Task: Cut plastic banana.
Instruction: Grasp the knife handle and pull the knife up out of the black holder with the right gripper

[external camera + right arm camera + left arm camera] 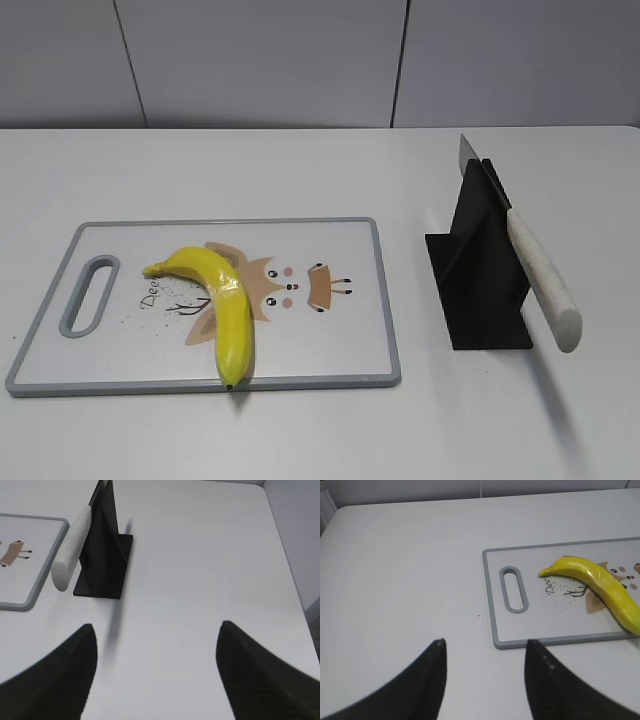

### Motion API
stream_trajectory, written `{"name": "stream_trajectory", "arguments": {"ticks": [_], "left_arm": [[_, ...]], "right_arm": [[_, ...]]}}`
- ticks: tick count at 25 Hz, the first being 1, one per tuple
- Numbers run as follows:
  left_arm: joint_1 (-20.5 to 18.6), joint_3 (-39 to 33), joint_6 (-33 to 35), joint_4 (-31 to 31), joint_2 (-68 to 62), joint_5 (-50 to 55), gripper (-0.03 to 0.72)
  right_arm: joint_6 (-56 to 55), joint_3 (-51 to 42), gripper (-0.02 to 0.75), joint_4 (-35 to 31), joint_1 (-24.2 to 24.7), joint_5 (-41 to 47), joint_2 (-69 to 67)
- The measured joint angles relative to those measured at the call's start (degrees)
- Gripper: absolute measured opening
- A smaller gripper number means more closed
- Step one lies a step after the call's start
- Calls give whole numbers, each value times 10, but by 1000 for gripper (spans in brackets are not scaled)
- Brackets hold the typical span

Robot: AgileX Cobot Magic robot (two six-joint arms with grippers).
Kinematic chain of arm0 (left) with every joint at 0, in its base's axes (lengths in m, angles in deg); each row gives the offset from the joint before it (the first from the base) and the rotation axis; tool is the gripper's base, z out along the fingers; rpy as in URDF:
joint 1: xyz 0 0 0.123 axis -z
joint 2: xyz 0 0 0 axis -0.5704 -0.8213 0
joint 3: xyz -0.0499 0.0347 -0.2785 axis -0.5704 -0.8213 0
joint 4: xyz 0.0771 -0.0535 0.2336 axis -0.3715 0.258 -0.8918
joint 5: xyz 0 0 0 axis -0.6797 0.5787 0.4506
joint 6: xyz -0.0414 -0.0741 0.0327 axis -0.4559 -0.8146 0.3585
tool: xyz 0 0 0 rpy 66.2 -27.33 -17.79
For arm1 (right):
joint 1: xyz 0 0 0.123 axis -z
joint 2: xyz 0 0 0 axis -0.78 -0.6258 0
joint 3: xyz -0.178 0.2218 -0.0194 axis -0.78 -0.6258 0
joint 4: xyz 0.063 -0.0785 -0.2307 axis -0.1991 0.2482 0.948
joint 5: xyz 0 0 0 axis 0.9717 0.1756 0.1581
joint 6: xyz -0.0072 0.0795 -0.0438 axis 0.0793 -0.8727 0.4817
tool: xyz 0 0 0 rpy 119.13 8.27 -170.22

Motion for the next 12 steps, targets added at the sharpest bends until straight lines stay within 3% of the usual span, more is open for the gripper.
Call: {"name": "stream_trajectory", "arguments": {"ticks": [12], "left_arm": [[0,0,0,0,0,0,489]], "right_arm": [[0,0,588,0,0,0,0]]}}
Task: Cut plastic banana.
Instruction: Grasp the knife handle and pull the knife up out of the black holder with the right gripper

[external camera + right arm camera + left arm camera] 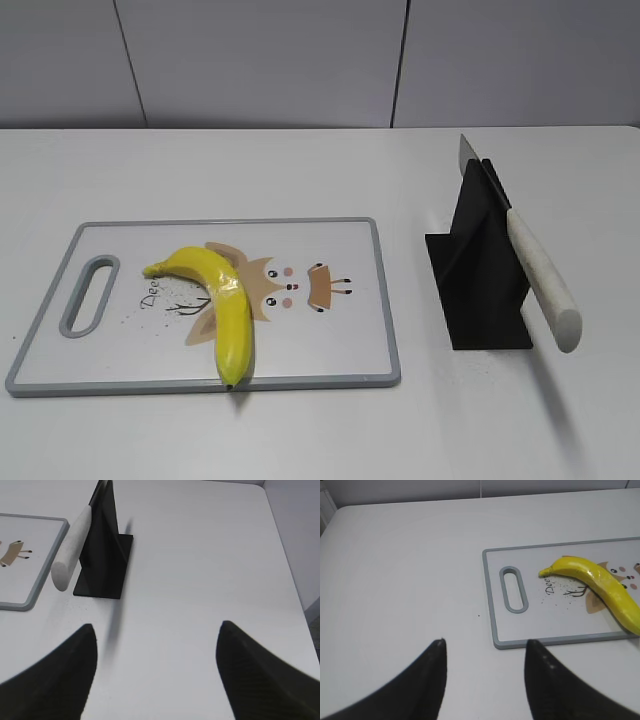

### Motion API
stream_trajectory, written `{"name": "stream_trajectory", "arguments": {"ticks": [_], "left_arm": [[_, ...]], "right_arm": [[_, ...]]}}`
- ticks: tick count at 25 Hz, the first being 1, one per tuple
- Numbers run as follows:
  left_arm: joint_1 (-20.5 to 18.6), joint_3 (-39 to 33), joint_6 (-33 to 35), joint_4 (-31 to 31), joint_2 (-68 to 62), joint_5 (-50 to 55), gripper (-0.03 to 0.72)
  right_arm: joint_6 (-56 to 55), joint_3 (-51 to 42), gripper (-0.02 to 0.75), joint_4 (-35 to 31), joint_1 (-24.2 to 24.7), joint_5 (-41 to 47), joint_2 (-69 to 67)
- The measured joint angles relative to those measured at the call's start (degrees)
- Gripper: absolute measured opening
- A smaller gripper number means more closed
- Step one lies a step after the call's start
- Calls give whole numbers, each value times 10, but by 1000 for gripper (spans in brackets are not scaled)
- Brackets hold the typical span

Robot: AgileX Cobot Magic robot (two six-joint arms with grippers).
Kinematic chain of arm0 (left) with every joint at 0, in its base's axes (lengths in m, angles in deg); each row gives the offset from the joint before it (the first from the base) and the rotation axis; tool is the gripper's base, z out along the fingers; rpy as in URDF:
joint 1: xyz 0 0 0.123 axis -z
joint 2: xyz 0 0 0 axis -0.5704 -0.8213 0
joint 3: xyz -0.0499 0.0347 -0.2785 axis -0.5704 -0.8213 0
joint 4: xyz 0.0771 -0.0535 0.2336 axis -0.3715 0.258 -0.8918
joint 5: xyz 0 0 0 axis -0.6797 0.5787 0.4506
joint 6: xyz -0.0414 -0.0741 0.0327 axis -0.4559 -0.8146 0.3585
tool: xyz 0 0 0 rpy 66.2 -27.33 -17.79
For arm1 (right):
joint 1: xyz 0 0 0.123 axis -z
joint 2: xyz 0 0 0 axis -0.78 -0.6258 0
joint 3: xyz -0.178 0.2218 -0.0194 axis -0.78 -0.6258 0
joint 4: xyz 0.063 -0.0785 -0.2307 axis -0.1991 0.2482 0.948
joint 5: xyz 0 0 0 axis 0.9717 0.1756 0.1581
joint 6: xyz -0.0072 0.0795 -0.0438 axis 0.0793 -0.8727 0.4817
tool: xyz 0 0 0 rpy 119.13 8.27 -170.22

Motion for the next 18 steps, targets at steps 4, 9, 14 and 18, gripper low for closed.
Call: {"name": "stream_trajectory", "arguments": {"ticks": [4,9,14,18], "left_arm": [[0,0,0,0,0,0,489],[0,0,0,0,0,0,489],[0,0,0,0,0,0,489],[0,0,0,0,0,0,489]], "right_arm": [[1,0,588,0,0,0,0],[1,0,588,0,0,0,0],[1,0,587,0,0,0,0],[1,0,587,0,0,0,0]]}}
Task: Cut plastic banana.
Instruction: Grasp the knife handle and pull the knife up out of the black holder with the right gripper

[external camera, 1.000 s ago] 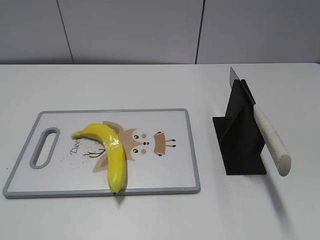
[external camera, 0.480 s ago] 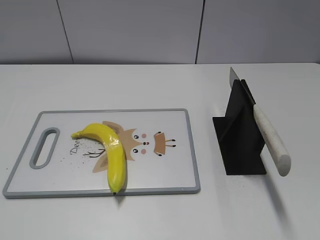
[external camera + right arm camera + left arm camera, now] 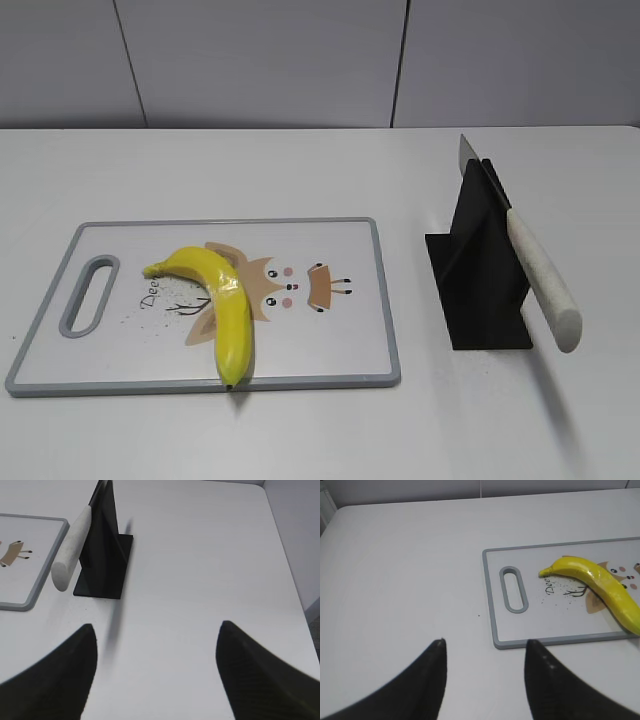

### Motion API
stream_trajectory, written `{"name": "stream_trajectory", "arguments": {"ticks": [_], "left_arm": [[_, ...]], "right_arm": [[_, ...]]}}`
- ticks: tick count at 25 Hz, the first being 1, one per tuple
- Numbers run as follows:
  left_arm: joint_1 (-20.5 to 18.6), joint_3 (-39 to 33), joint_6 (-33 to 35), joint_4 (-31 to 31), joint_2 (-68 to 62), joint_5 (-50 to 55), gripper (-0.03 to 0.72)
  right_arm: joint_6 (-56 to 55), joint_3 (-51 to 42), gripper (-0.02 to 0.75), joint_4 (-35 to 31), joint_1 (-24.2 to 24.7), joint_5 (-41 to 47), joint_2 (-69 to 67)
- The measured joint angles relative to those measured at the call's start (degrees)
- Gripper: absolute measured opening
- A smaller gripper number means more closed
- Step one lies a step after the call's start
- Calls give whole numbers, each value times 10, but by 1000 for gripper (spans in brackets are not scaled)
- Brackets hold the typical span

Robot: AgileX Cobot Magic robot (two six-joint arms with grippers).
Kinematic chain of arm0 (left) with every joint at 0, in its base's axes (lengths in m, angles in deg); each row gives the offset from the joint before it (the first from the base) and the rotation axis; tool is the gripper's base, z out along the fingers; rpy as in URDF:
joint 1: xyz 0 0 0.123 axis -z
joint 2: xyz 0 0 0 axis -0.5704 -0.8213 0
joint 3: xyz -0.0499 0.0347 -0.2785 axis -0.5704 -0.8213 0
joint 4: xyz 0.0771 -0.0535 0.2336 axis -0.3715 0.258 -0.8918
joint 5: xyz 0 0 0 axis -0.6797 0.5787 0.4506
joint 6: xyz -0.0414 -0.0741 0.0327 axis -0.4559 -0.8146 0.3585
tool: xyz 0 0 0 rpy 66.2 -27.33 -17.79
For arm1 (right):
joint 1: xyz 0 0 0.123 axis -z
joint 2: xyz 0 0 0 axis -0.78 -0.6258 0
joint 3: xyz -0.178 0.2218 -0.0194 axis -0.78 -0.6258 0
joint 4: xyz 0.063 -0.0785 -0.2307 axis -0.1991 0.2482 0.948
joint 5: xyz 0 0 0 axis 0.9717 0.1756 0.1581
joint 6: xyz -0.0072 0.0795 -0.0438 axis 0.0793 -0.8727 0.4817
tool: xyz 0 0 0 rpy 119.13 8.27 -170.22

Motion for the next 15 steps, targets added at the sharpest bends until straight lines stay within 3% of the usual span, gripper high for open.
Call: {"name": "stream_trajectory", "arguments": {"ticks": [15], "left_arm": [[0,0,0,0,0,0,489]], "right_arm": [[-2,10,587,-4,0,2,-42]]}}
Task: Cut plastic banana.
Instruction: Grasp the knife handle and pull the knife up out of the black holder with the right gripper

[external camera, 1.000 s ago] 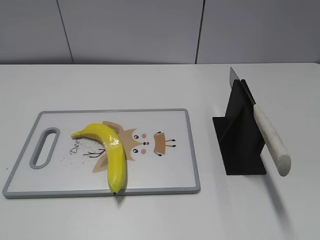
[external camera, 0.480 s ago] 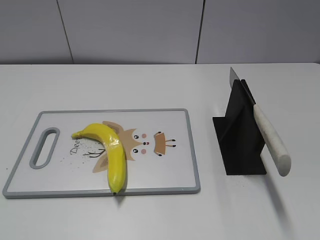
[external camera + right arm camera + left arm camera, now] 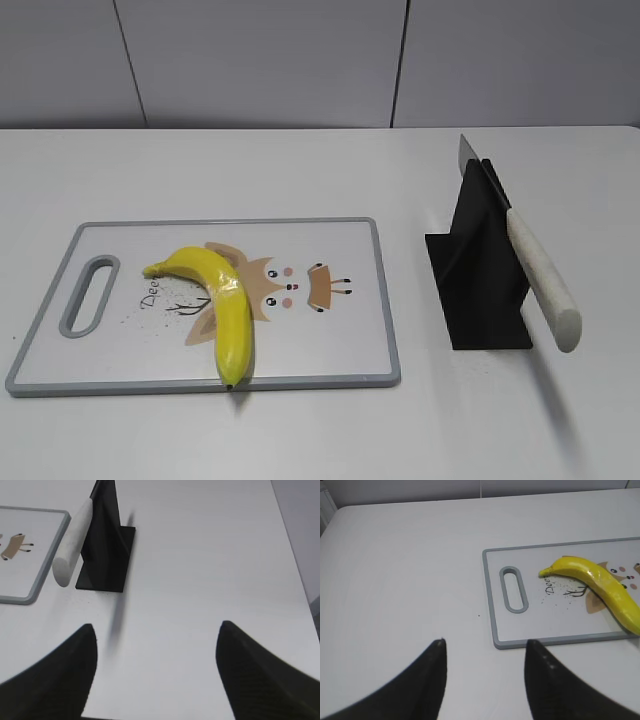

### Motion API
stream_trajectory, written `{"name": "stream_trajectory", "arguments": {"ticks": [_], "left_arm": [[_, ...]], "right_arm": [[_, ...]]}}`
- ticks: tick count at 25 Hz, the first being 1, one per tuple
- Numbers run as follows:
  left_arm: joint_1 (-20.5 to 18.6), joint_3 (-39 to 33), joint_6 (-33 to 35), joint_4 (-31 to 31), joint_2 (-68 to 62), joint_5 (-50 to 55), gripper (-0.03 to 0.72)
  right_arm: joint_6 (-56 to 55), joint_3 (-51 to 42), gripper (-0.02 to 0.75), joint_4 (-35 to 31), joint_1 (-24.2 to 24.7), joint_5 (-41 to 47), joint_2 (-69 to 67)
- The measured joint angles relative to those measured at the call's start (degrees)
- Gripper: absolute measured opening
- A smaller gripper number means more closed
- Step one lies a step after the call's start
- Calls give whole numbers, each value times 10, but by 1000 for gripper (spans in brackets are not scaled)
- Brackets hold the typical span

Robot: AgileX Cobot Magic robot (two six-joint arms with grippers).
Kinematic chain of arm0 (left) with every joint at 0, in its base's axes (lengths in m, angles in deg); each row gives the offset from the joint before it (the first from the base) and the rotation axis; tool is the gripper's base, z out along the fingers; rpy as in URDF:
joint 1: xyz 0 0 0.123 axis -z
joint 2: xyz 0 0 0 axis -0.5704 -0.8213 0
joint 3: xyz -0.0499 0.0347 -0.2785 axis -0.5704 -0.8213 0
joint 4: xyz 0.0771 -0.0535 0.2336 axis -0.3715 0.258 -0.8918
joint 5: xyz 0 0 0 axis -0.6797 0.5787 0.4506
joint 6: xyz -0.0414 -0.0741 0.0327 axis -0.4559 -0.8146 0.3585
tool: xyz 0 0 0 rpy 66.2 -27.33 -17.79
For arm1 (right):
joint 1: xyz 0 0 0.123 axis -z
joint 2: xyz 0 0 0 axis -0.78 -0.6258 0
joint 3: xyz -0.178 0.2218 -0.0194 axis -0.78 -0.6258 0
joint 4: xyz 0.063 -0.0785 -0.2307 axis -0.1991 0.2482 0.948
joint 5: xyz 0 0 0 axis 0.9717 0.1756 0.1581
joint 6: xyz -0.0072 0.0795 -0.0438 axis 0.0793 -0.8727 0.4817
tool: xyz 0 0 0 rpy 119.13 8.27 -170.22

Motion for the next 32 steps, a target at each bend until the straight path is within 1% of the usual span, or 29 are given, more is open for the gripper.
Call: {"name": "stream_trajectory", "arguments": {"ticks": [5,10,17,21,23,26,32], "left_arm": [[0,0,0,0,0,0,489],[0,0,0,0,0,0,489],[0,0,0,0,0,0,489],[0,0,0,0,0,0,489],[0,0,0,0,0,0,489],[0,0,0,0,0,0,489],[0,0,0,0,0,0,489]], "right_arm": [[0,38,587,-1,0,3,-101],[-2,89,587,-2,0,24,-206],[-48,134,587,-11,0,42,-324],[-86,155,587,-21,-8,43,-375],[-91,166,587,-24,-23,43,-398],[-93,186,587,-24,-62,42,-434],[-101,235,587,-14,-157,40,-519]]}}
